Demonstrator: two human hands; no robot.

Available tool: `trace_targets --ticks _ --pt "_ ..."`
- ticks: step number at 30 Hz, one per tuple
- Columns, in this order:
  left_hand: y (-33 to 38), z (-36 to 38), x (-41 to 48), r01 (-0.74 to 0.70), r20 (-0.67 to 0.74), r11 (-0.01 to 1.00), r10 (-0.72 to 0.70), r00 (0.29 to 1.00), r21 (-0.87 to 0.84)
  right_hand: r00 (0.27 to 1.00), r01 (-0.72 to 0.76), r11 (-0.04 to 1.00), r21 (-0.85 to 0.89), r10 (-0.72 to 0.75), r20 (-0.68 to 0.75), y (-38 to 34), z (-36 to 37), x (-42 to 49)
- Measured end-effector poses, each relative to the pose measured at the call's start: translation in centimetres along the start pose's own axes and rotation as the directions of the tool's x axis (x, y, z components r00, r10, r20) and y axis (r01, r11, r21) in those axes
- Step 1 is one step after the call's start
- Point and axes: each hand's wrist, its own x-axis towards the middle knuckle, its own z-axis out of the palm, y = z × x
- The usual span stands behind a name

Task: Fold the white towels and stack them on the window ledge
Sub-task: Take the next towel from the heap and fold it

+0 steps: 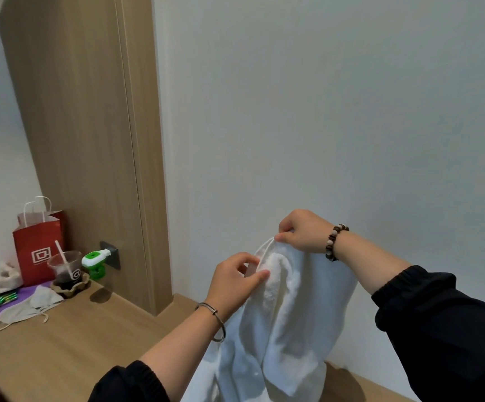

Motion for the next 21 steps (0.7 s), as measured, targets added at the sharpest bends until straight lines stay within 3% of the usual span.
trace_targets --ticks 5,10,15,21 --pt "0.1 -0.4 0.5 0.025 0.015 1.000 -0.025 1.000 -0.009 0.999 0.025 0.997 -0.070 -0.023 0.027 0.5 -0.1 -0.1" --pt "0.4 -1.1 1.0 0.036 0.124 0.999 -0.030 0.992 -0.040 0.994 0.071 0.988 -0.140 -0.059 0.091 0.8 -0.4 -0.2" --pt "0.6 -2.1 1.4 0.071 0.304 0.997 -0.057 0.951 -0.035 0.979 0.070 0.994 -0.082 -0.052 0.200 1.4 -0.4 -0.8" --pt "1.1 -1.6 1.2 0.070 0.280 0.995 -0.046 0.959 -0.075 0.910 0.065 0.994 -0.089 -0.022 0.414 0.7 0.2 -1.3"
